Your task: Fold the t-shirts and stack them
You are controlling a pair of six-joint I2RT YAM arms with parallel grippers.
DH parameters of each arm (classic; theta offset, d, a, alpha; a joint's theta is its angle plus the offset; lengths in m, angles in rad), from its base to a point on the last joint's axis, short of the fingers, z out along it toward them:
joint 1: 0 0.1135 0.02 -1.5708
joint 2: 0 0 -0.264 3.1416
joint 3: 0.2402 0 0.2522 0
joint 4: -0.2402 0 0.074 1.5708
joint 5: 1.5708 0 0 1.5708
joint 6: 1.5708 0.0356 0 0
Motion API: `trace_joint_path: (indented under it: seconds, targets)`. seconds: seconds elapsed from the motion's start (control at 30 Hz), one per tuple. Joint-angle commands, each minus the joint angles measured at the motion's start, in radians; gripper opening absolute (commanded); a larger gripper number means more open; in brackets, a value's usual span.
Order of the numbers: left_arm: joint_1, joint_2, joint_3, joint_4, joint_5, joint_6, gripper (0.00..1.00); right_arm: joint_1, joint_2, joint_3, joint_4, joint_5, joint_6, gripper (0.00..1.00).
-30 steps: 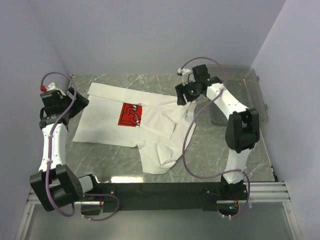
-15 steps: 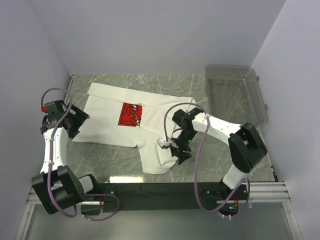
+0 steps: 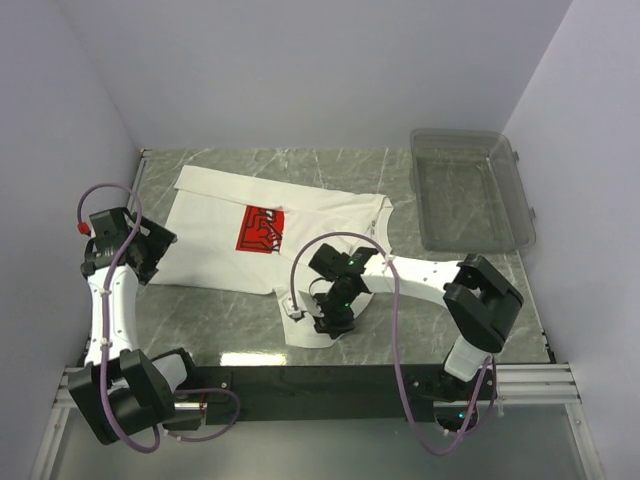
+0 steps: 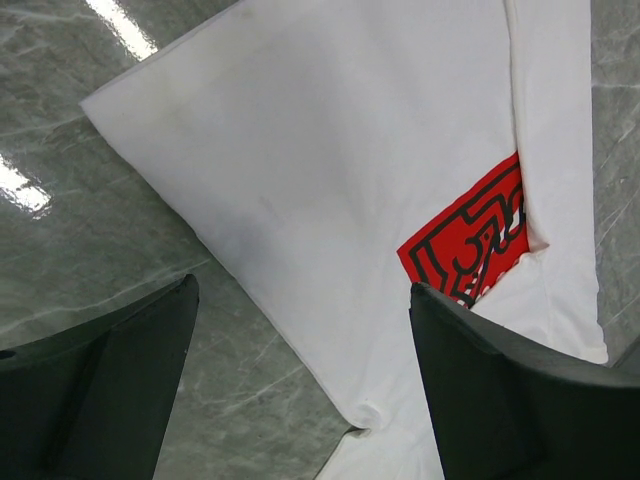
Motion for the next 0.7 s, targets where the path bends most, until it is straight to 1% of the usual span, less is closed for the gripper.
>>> trace_joint_path:
  seconds: [0.0, 0.1, 0.17, 0.2, 0.23, 0.3, 0.37, 0.4, 0.43, 0.47, 0.5, 0.53, 0.57, 0.6, 0.63, 0.67]
  targets:
    - [0.002, -0.034, -0.008, -0.012, -0.013, -0.023, 0.92, 0.035, 0.025, 0.02, 0.1, 0.084, 0.126, 0.54]
    - [0.002, -0.044, -0.005, -0.018, -0.018, -0.017, 0.92, 0.067, 0.038, 0.008, 0.103, 0.112, 0.149, 0.49]
    - [0.002, -0.052, -0.001, -0.024, -0.018, -0.016, 0.91, 0.079, 0.055, 0.014, 0.087, 0.118, 0.161, 0.41]
    - [0.002, -0.058, 0.002, -0.025, -0.018, -0.014, 0.91, 0.084, 0.058, 0.019, 0.078, 0.119, 0.168, 0.29]
    - [0.002, -0.061, 0.004, -0.028, -0.016, -0.01, 0.91, 0.086, 0.059, 0.026, 0.052, 0.11, 0.168, 0.2]
    - [0.002, -0.069, 0.007, -0.032, -0.015, -0.005, 0.91, 0.08, 0.056, 0.065, 0.014, 0.08, 0.157, 0.0]
    - [0.002, -0.072, 0.01, -0.03, -0.015, 0.003, 0.91, 0.055, 0.038, 0.13, -0.078, -0.001, 0.137, 0.0]
    - [0.002, -0.072, 0.01, -0.029, -0.015, 0.006, 0.91, 0.041, 0.036, 0.163, -0.167, -0.037, 0.087, 0.0]
    - [0.002, -0.07, 0.01, -0.029, -0.012, 0.01, 0.91, 0.021, 0.035, 0.231, -0.204, -0.108, 0.071, 0.0]
    - [0.002, -0.067, 0.012, -0.025, -0.01, 0.014, 0.91, -0.024, 0.047, 0.271, -0.239, -0.147, 0.06, 0.0]
    - [0.002, -0.064, 0.012, -0.024, -0.004, 0.017, 0.91, -0.057, 0.061, 0.319, -0.312, -0.192, 0.05, 0.0]
    - [0.001, -0.061, 0.013, -0.021, -0.002, 0.02, 0.91, -0.083, 0.08, 0.42, -0.347, -0.245, 0.049, 0.0]
    - [0.002, -0.057, 0.016, -0.019, 0.001, 0.023, 0.91, -0.133, 0.131, 0.474, -0.376, -0.261, 0.065, 0.0]
    - [0.002, -0.055, 0.016, -0.016, 0.002, 0.024, 0.91, -0.158, 0.162, 0.527, -0.416, -0.267, 0.082, 0.0]
    - [0.001, -0.054, 0.015, -0.013, 0.01, 0.027, 0.91, -0.18, 0.192, 0.634, -0.436, -0.275, 0.095, 0.0]
    - [0.002, -0.052, 0.016, -0.007, 0.013, 0.027, 0.91, -0.206, 0.259, 0.684, -0.453, -0.287, 0.132, 0.0]
